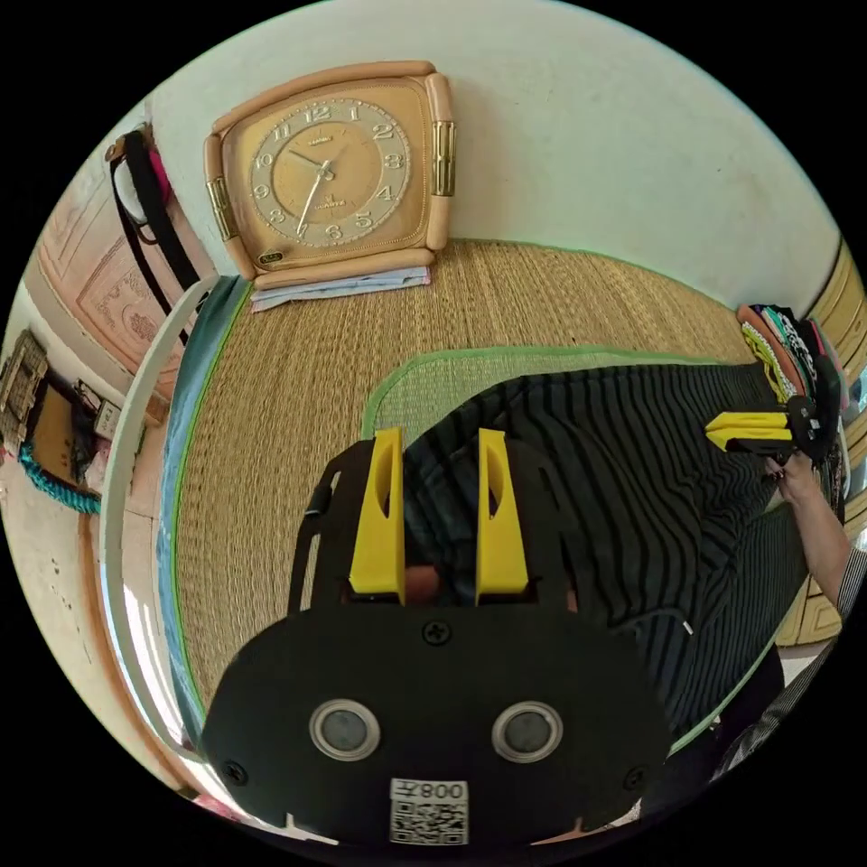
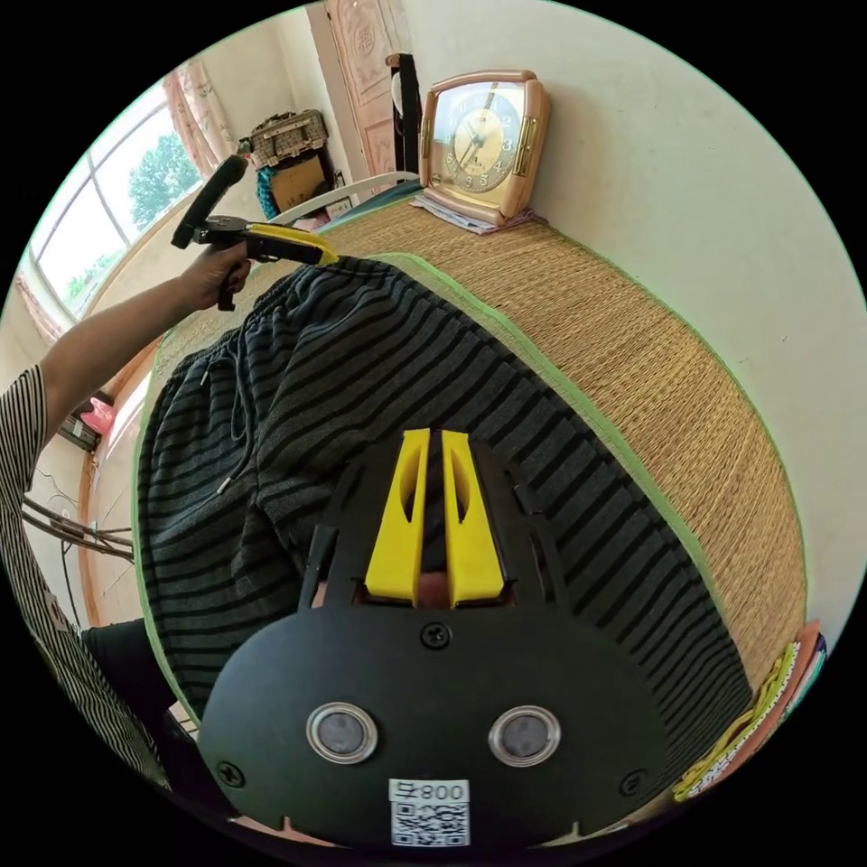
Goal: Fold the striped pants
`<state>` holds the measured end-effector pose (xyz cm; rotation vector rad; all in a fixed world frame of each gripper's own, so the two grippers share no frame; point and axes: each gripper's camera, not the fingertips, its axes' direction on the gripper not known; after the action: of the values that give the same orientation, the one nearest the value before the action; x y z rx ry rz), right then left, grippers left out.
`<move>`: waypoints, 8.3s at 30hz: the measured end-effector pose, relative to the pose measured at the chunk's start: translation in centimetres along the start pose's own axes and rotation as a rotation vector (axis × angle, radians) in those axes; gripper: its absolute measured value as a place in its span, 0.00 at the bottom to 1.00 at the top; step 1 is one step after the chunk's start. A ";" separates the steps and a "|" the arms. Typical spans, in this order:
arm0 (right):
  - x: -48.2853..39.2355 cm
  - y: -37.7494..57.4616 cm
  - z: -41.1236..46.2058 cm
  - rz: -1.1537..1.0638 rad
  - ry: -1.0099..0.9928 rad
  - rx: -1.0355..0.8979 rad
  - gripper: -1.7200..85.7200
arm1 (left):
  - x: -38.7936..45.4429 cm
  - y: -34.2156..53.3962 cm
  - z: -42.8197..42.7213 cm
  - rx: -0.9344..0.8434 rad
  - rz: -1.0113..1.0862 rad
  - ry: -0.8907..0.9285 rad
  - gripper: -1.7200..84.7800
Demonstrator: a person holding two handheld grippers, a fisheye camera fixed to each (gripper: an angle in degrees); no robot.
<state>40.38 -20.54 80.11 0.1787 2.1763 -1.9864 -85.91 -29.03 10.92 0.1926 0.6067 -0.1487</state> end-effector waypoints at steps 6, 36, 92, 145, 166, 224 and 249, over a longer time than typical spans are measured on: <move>0.9 -2.1 2.2 -0.015 0.109 -0.069 0.11 | 2.5 -2.7 3.2 -0.125 0.028 -0.015 0.16; -3.9 1.2 5.3 -0.081 0.229 -0.118 0.03 | 15.1 -1.3 -2.9 0.056 -0.020 -0.046 0.04; -20.3 23.7 15.0 -0.310 -0.193 -0.296 0.03 | 19.5 34.5 -11.2 -0.270 0.186 -0.092 0.03; -14.5 26.0 18.6 -0.168 -0.292 -0.313 0.04 | 3.9 50.9 0.2 -0.074 -0.252 0.327 0.02; -2.2 28.8 9.8 0.408 -0.309 -0.071 0.09 | 14.4 52.7 12.3 -0.005 0.109 0.617 0.12; 5.8 56.5 8.6 0.956 -0.248 0.198 0.02 | 45.4 69.8 52.2 -0.176 1.009 -0.065 0.05; 5.9 60.5 21.0 1.027 -0.245 0.088 0.03 | 36.1 63.5 66.6 -0.322 0.563 0.352 0.10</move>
<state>48.85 -35.88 18.28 0.8181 1.3700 -1.3819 -7.59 14.90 52.29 0.0706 0.8926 0.5357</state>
